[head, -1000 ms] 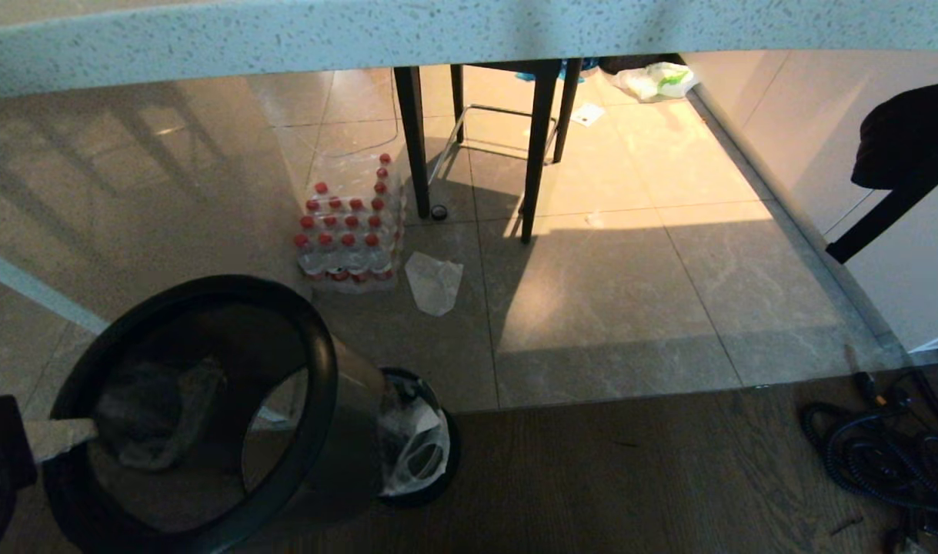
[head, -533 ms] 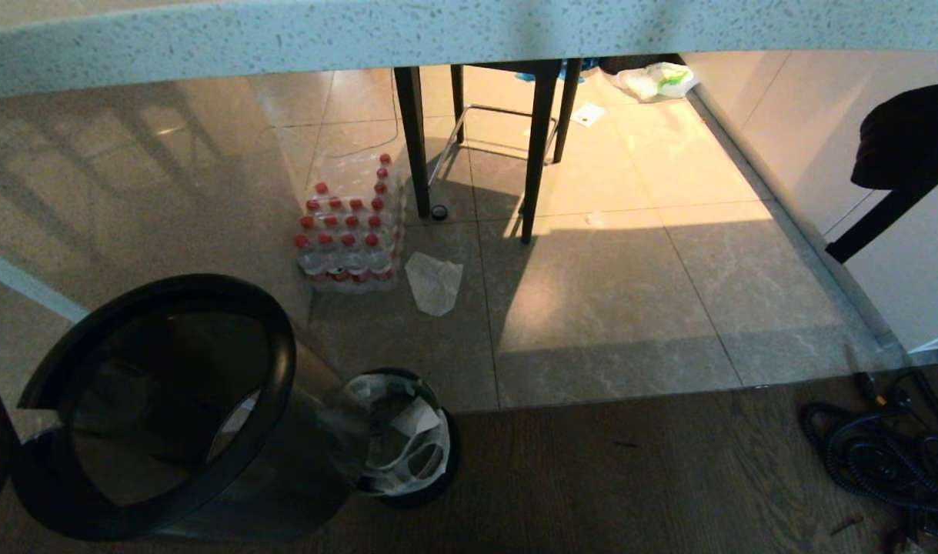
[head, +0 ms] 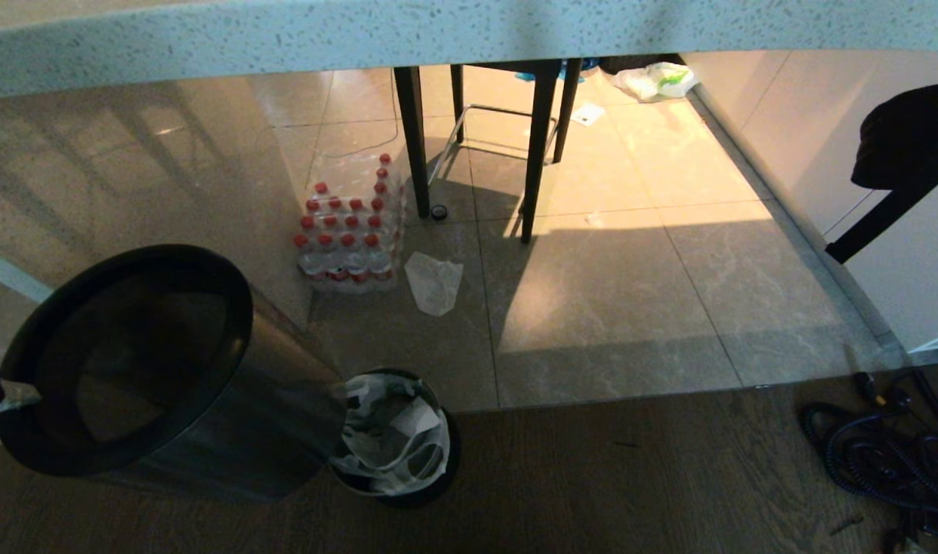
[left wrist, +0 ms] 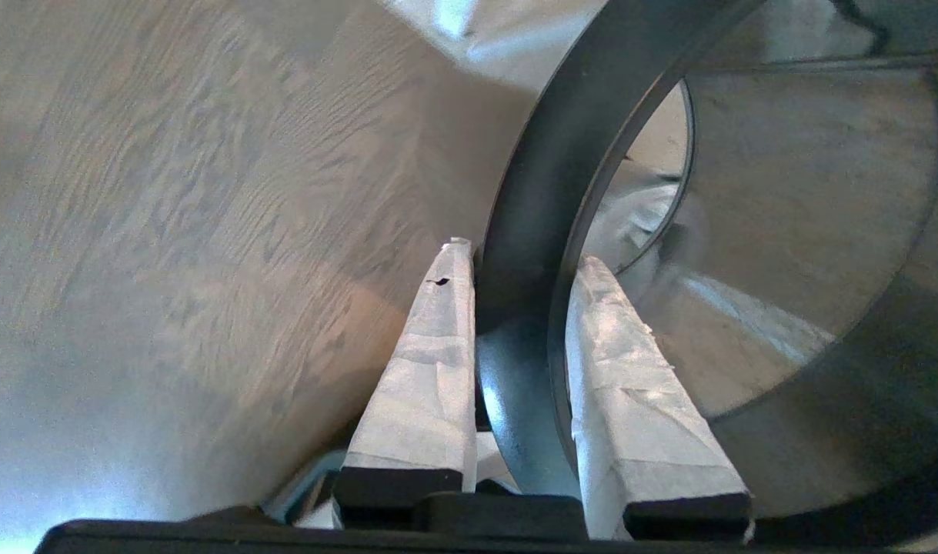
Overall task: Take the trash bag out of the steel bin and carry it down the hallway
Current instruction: Place the outer trash can on the ground
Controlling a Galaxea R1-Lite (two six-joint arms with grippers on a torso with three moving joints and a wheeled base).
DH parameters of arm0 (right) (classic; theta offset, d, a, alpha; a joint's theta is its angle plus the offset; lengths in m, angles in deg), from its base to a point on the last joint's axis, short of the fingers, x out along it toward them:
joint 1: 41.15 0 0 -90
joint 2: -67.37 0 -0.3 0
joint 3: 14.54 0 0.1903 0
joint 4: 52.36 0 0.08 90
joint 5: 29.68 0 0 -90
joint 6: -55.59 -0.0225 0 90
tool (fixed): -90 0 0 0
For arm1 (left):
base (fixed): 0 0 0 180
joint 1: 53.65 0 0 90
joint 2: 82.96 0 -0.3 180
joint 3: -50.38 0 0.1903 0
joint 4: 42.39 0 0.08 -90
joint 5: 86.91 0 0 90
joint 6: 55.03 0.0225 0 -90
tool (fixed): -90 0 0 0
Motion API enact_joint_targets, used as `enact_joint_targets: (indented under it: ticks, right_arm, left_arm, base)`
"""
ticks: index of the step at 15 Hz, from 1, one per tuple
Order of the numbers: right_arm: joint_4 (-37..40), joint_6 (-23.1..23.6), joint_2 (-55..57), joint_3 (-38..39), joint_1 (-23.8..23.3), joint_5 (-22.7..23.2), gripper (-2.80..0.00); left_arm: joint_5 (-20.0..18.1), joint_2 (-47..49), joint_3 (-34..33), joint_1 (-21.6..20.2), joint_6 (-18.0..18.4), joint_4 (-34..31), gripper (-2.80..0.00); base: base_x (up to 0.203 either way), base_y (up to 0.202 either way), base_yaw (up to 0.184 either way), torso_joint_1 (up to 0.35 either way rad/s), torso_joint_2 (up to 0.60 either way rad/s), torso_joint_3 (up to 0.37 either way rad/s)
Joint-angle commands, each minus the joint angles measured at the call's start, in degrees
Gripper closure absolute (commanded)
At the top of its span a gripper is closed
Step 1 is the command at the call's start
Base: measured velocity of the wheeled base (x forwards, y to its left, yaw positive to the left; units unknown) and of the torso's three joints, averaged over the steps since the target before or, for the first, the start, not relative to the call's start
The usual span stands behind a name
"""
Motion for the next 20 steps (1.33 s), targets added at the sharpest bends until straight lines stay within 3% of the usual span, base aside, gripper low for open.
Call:
enact_joint_targets:
  ticks: [1,5,6,8,10,12,18,20]
  right_arm:
    - [-0.01,0.02,-0.02,2.11,0.01,0.04,0.0]
    - [-0.09,0.02,-0.02,2.11,0.01,0.04,0.0]
    - [-0.01,0.02,-0.02,2.11,0.01,0.04,0.0]
    - [-0.01,0.02,-0.02,2.11,0.01,0.04,0.0]
    - [-0.05,0.05,-0.02,2.11,0.01,0.04,0.0]
    - [-0.09,0.02,-0.02,2.11,0.01,0.04,0.0]
    - [-0.03,0.02,-0.02,2.11,0.01,0.04,0.0]
    - [-0.01,0.02,-0.02,2.11,0.01,0.04,0.0]
  left_arm:
    - [-1.15,2.1,-0.71,-4.02,0.1,-0.3,0.0]
    - [-5.31,3.76,-2.27,-11.03,4.76,-0.49,0.0]
    - [-7.26,3.99,-3.16,-14.3,7.42,-0.45,0.0]
    - [-12.37,5.79,-4.47,-20.44,11.85,-0.3,0.0]
    - [-20.54,7.31,-4.45,-25.76,15.27,-0.4,0.0]
    - [-23.82,9.75,-4.08,-29.84,17.43,-0.39,0.0]
    - [-26.36,16.62,-6.88,-31.54,26.59,0.3,0.0]
    - [-28.62,18.65,-8.77,-31.12,31.87,1.55,0.0]
  base:
    - [0.0,0.0,0.0,0.0,0.0,0.0]
    - [0.0,0.0,0.0,0.0,0.0,0.0]
    - [0.0,0.0,0.0,0.0,0.0,0.0]
    - [0.0,0.0,0.0,0.0,0.0,0.0]
    - [0.0,0.0,0.0,0.0,0.0,0.0]
    - [0.0,0.0,0.0,0.0,0.0,0.0]
    - [0.0,0.0,0.0,0.0,0.0,0.0]
    - [0.0,0.0,0.0,0.0,0.0,0.0]
